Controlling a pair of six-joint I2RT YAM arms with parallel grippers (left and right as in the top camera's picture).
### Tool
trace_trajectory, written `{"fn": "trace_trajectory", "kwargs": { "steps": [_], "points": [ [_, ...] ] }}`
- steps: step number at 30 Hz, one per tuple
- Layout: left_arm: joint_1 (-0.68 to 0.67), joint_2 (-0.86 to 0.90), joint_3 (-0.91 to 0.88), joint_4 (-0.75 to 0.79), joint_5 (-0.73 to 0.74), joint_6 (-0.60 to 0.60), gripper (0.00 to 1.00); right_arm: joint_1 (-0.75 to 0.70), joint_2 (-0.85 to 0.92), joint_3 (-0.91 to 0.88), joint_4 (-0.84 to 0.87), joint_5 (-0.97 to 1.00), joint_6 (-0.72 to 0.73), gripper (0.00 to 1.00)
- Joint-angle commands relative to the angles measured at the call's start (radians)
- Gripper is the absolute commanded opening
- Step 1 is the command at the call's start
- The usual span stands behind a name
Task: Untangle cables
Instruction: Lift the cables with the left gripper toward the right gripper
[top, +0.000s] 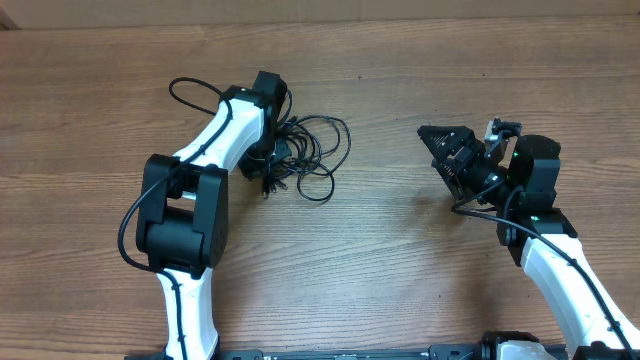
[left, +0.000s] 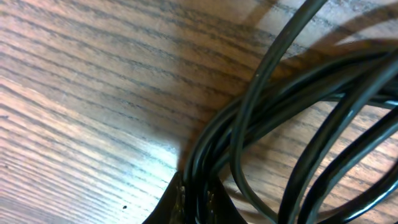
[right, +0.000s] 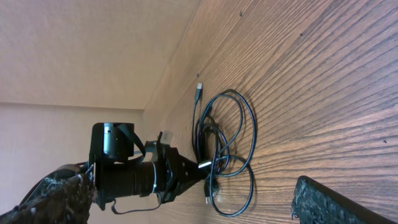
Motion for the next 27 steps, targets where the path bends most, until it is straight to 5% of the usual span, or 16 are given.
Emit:
{"fn": "trace_trajectory", "kwargs": {
  "steps": [1, 14, 22, 27],
  "points": [
    [0.011, 0.020, 0.086, -0.120, -0.032, 0.006, 0.04, -0.006, -0.001, -0.004, 0.008, -0.002, -0.007, 1.00],
    [-0.036, -0.014, 0.854, -0.505, 0.081, 1.009, 0.04, -0.008, -0.001, 0.024, 0.172, -0.200, -0.291, 0.89],
    [-0.066, -0.021, 1.042, -0.505, 0.198, 1.249, 0.04, -0.008, -0.001, 0.236, -0.018, -0.194, -0.621, 0.78],
    [-0.095, -0.021, 1.046, -0.507, 0.465, 1.313, 0.04, -0.008, -0.001, 0.401, -0.216, -0.053, -0.797, 0.77]
  ]
}}
